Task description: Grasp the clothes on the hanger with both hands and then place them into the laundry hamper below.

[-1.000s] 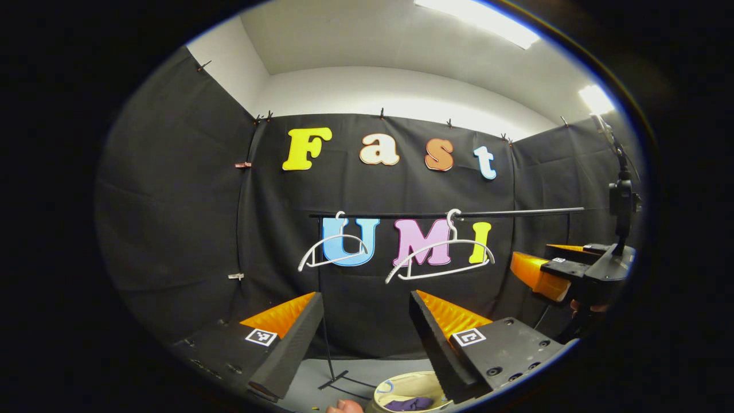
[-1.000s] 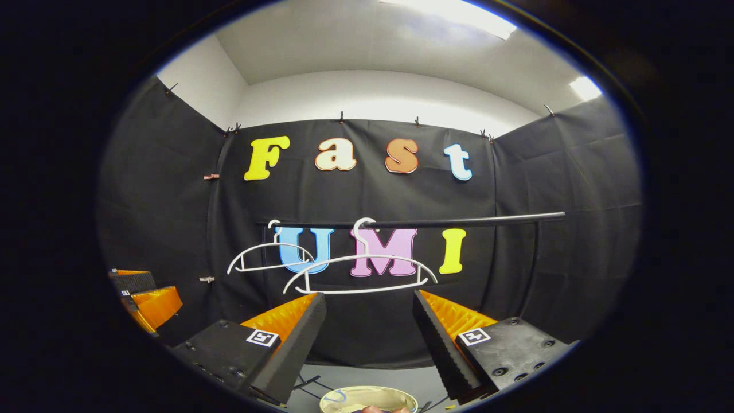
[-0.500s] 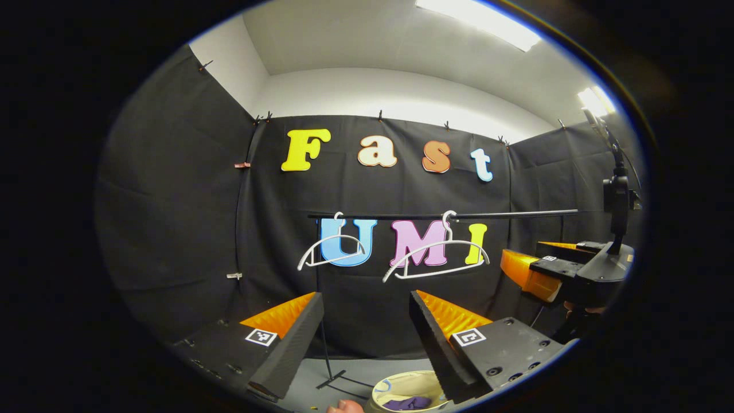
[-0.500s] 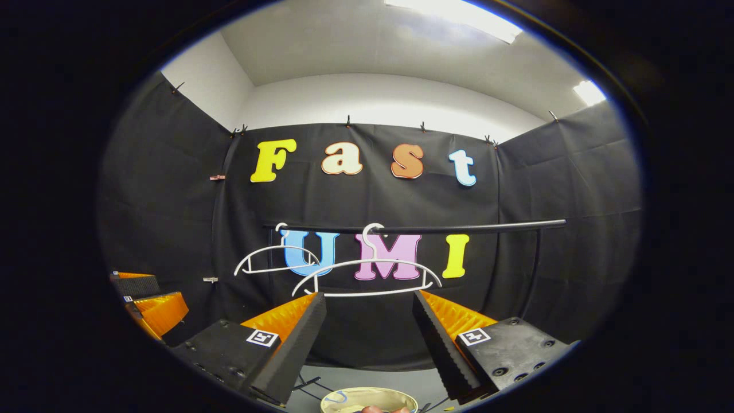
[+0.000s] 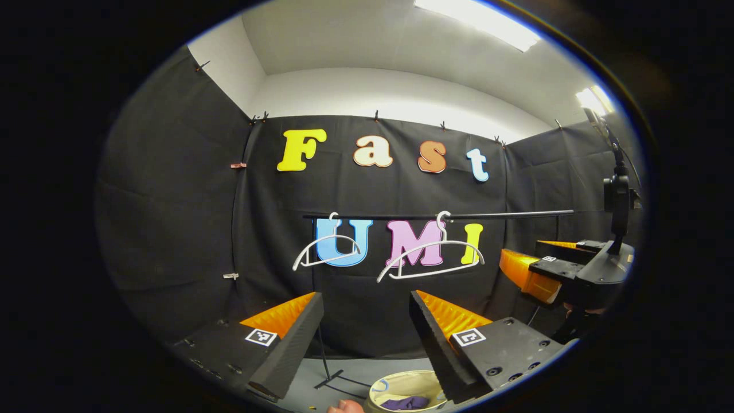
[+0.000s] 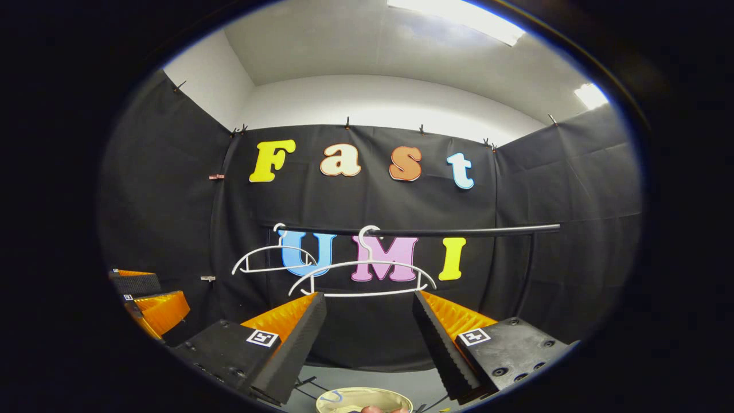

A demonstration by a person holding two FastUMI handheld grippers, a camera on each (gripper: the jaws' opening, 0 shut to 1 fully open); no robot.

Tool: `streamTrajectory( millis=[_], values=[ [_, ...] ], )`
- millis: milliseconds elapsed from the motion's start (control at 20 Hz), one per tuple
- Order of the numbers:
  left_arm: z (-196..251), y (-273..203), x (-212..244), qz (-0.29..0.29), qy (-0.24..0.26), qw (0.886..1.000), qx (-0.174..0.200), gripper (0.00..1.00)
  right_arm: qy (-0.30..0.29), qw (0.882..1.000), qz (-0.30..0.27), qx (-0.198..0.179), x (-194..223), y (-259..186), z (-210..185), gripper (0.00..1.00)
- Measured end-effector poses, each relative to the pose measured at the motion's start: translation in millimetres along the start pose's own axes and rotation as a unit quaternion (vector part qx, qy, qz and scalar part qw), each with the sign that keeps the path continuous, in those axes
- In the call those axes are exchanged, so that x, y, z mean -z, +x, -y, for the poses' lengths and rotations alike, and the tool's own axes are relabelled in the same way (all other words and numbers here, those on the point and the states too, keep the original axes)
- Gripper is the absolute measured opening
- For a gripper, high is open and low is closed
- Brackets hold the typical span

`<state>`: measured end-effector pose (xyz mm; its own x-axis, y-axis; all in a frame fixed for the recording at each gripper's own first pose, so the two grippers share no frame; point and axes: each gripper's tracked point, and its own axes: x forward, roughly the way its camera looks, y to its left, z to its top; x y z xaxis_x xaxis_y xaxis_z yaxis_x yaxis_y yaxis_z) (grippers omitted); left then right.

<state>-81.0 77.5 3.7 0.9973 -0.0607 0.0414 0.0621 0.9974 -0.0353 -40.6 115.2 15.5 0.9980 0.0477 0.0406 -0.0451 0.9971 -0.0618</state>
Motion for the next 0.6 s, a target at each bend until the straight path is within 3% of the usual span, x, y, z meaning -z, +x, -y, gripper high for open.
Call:
streamTrajectory(
  millis=[600],
  values=[
    [7.7, -2.6, 3.7, -0.007, 0.004, 1.0, 0.002, 0.95, 0.004, 1.0, -0.009, -0.003, 6.4, -2.5, 3.7, 0.98]
  ],
)
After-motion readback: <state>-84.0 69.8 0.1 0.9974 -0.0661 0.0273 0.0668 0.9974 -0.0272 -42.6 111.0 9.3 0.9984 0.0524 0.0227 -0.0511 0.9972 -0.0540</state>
